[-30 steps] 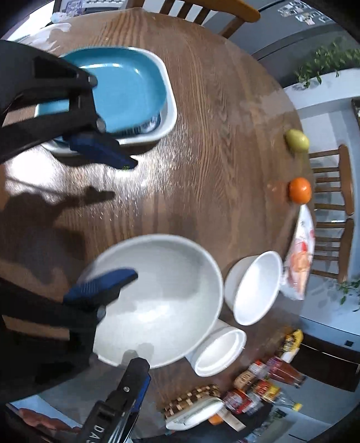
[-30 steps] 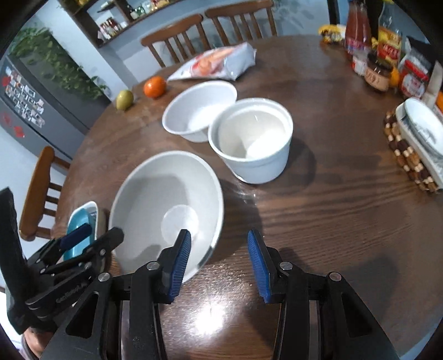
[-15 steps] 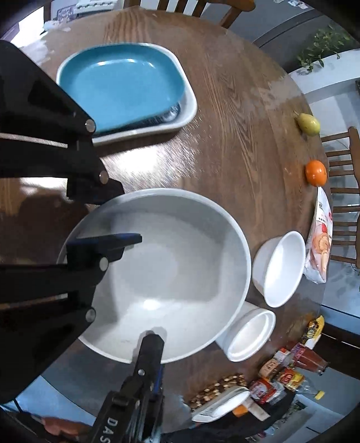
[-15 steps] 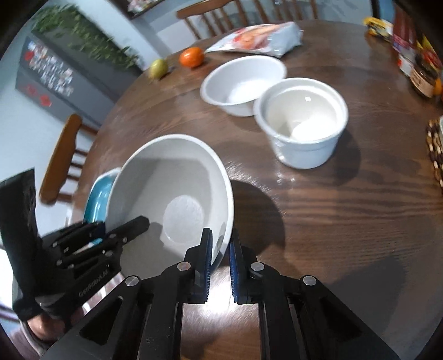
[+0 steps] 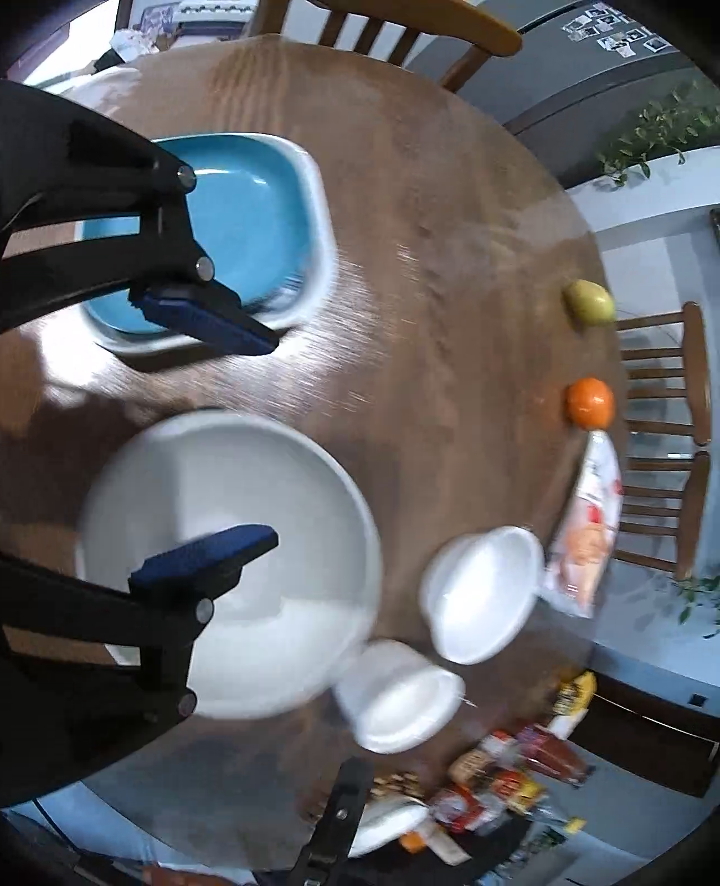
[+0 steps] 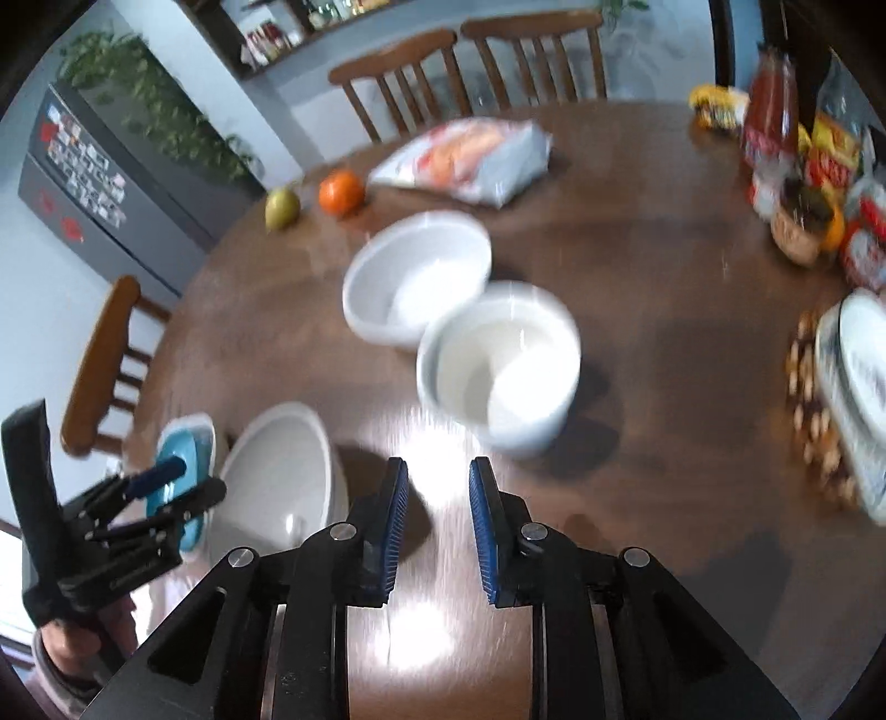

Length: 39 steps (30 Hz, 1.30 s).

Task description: Organize plates and bowls

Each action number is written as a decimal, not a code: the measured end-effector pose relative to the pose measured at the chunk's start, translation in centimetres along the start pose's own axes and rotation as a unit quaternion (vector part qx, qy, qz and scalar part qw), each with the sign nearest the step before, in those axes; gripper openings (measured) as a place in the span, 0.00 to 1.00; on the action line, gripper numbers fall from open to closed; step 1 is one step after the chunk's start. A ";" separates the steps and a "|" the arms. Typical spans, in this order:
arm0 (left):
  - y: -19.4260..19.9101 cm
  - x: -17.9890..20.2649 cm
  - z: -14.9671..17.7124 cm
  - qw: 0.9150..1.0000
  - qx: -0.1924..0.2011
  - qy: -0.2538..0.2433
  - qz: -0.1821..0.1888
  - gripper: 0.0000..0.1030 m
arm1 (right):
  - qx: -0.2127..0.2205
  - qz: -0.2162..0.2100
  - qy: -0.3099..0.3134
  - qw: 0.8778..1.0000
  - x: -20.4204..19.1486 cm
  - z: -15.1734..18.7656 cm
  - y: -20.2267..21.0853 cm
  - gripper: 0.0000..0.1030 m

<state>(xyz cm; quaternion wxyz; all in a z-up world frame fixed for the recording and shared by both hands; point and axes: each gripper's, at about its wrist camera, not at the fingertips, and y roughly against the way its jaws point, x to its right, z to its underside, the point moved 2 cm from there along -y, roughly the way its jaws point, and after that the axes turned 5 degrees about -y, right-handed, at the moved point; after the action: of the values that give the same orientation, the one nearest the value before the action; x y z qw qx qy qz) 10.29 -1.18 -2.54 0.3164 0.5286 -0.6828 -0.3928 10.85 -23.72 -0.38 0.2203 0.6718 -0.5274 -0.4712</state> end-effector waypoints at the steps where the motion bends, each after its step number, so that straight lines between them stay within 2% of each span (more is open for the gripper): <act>1: 0.1 0.3 -0.8 1.000 0.007 0.001 0.002 0.61 | 0.008 0.000 0.004 1.000 -0.3 -0.9 -0.1 0.22; 4: -0.5 1.3 -3.8 1.000 0.023 0.005 0.004 0.61 | 0.019 -0.002 0.019 1.000 -0.8 -3.9 -0.9 0.22; 7: -2.2 2.2 -6.5 1.000 0.027 0.003 -0.002 0.61 | 0.008 0.009 0.019 1.000 -0.9 -6.7 -3.7 0.22; 10: -5.1 3.0 -8.8 1.000 0.013 0.003 -0.011 0.60 | -0.008 0.018 0.010 1.000 -0.2 -8.8 -6.5 0.22; 13: -7.3 3.2 -10.1 1.000 -0.011 0.014 0.005 0.59 | -0.030 0.014 0.000 0.999 0.4 -9.9 -8.9 0.22; 16: -9.7 3.8 -11.1 0.999 -0.033 0.013 0.002 0.58 | -0.042 0.026 -0.003 0.999 1.0 -10.8 -10.6 0.22; 18: -10.9 3.9 -11.5 0.999 -0.045 0.014 0.000 0.51 | -0.049 0.025 -0.006 0.998 1.2 -10.9 -11.2 0.22; 20: -11.7 3.7 -11.5 0.998 -0.054 0.018 0.003 0.32 | -0.054 0.025 -0.008 0.998 1.5 -10.9 -11.8 0.22; 21: -11.9 3.7 -11.4 0.998 -0.056 0.019 0.007 0.29 | -0.054 0.022 -0.007 0.998 1.6 -10.9 -11.8 0.22; 22: -11.9 3.7 -11.3 0.998 -0.055 0.020 0.012 0.21 | -0.053 0.012 -0.005 0.999 1.5 -10.8 -11.8 0.21; 23: -11.9 3.8 -11.3 0.998 -0.052 0.017 0.014 0.14 | -0.053 0.005 -0.004 0.999 1.3 -10.8 -11.7 0.15; 24: -11.6 3.9 -11.3 0.999 -0.049 0.012 0.012 0.14 | -0.053 -0.001 -0.005 0.999 1.2 -10.8 -11.6 0.06; 27: -10.0 3.9 -11.0 1.000 -0.030 -0.003 0.001 0.13 | -0.038 0.002 0.006 0.999 0.2 -10.4 -10.8 0.06; 31: -6.6 3.0 -10.0 1.000 -0.006 -0.011 0.000 0.13 | -0.011 -0.025 0.018 0.999 -1.8 -9.2 -7.4 0.06; 36: -1.9 1.8 -7.1 0.999 0.026 -0.017 -0.010 0.13 | 0.004 -0.052 0.049 0.997 -4.9 -7.0 -4.0 0.06; 39: -0.1 1.1 -4.4 0.999 0.029 -0.021 -0.016 0.14 | -0.006 -0.069 0.061 0.996 -6.5 -4.7 -2.7 0.06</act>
<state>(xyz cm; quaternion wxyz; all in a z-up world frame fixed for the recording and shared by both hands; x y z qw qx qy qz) 13.82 -3.14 -0.43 0.2804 0.5400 -0.6918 -0.3889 16.26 -17.78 2.17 0.2235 0.7325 -0.4627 -0.4465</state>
